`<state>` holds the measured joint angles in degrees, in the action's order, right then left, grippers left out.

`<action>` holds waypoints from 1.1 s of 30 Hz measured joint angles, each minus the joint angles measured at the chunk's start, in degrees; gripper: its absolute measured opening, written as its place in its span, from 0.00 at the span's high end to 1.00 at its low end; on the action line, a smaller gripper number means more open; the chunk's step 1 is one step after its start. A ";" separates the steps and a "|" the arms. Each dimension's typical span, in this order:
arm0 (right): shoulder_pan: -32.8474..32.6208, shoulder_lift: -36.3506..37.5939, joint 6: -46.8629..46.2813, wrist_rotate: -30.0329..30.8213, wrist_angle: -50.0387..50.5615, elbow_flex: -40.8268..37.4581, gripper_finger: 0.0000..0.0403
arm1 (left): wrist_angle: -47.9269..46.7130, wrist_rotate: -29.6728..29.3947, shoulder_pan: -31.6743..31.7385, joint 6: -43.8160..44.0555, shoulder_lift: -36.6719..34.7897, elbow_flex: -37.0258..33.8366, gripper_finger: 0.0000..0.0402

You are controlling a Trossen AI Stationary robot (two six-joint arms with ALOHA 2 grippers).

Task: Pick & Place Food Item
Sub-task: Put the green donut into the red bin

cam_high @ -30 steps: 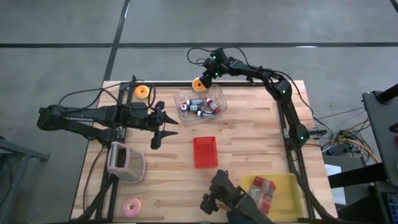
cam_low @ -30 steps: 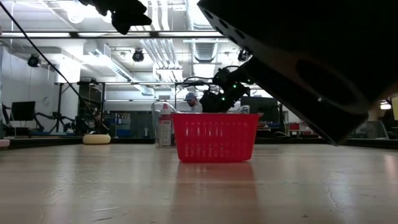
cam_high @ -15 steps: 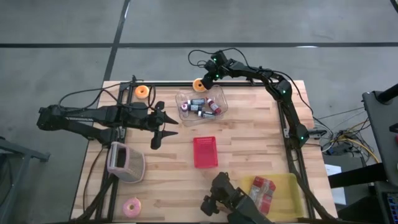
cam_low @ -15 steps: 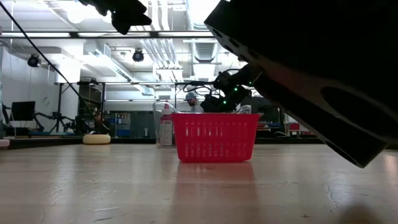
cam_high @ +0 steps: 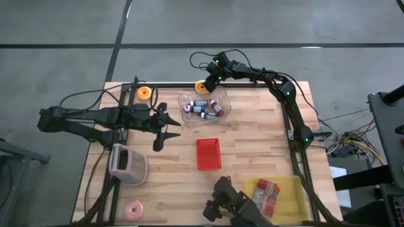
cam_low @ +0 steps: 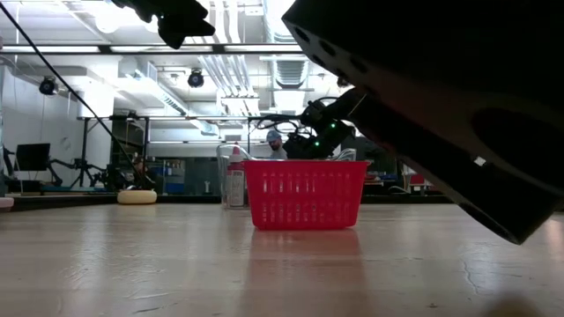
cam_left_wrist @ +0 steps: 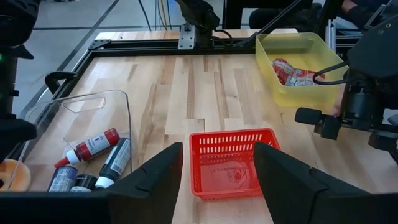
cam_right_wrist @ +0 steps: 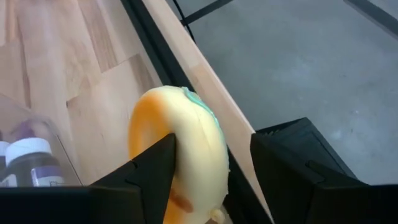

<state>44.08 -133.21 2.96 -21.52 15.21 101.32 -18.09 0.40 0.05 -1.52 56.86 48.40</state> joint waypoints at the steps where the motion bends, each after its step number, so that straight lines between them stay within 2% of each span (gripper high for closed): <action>1: 0.01 0.00 0.00 0.02 0.32 0.00 0.51 | 0.00 0.00 0.00 0.00 0.00 0.00 0.50; 12: 0.03 0.00 1.26 0.00 0.88 0.00 0.78 | 0.00 0.02 -0.02 0.00 0.00 0.00 0.50; 20: 0.03 0.00 1.73 -0.02 0.88 0.00 0.93 | 0.00 0.00 -0.02 0.00 0.00 0.00 0.50; 24: 0.03 0.00 1.74 -0.02 0.88 0.00 0.97 | 0.00 0.00 -0.02 0.00 0.00 0.00 0.50; 33: 0.03 0.00 1.73 -0.07 0.91 0.04 0.98 | 0.00 0.00 -0.02 0.00 0.00 0.00 0.50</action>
<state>44.12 -133.21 4.69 -21.58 16.12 101.36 -18.09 0.40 0.03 -1.52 56.86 48.40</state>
